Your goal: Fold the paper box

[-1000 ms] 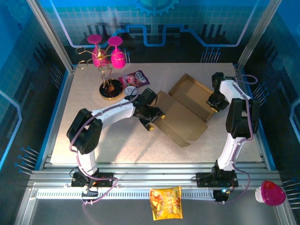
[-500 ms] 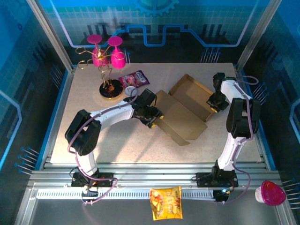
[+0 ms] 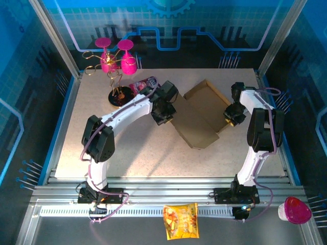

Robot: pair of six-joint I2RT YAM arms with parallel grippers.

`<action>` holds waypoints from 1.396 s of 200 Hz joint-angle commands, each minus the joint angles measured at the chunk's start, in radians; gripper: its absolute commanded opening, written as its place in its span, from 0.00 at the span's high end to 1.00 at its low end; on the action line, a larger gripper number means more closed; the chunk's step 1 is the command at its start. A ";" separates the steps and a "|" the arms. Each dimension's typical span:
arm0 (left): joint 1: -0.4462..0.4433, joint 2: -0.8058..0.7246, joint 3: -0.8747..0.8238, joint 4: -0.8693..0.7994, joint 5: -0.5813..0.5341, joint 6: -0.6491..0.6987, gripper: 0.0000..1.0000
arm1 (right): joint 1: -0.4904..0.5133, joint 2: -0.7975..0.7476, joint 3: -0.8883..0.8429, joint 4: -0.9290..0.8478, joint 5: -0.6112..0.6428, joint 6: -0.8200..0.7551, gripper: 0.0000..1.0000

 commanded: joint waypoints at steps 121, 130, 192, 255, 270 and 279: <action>0.037 0.274 0.783 -0.620 -0.530 0.648 1.00 | 0.229 -0.403 0.053 -0.107 -0.218 0.157 0.20; 0.035 0.268 0.782 -0.604 -0.547 0.691 1.00 | 0.231 -0.419 0.054 -0.082 -0.211 0.141 0.21; 0.022 0.254 0.772 -0.514 -0.681 0.929 1.00 | 0.250 -0.464 -0.032 0.565 -0.400 -0.498 0.40; -0.041 0.175 0.615 -0.277 -0.779 1.163 1.00 | 0.210 -0.414 -0.225 1.128 -0.680 -1.185 0.38; -0.056 0.144 0.559 -0.203 -0.795 1.217 1.00 | 0.208 -0.359 -0.131 1.012 -0.731 -1.282 0.36; -0.060 0.145 0.561 -0.198 -0.799 1.228 1.00 | 0.209 -0.338 -0.096 0.965 -0.738 -1.327 0.35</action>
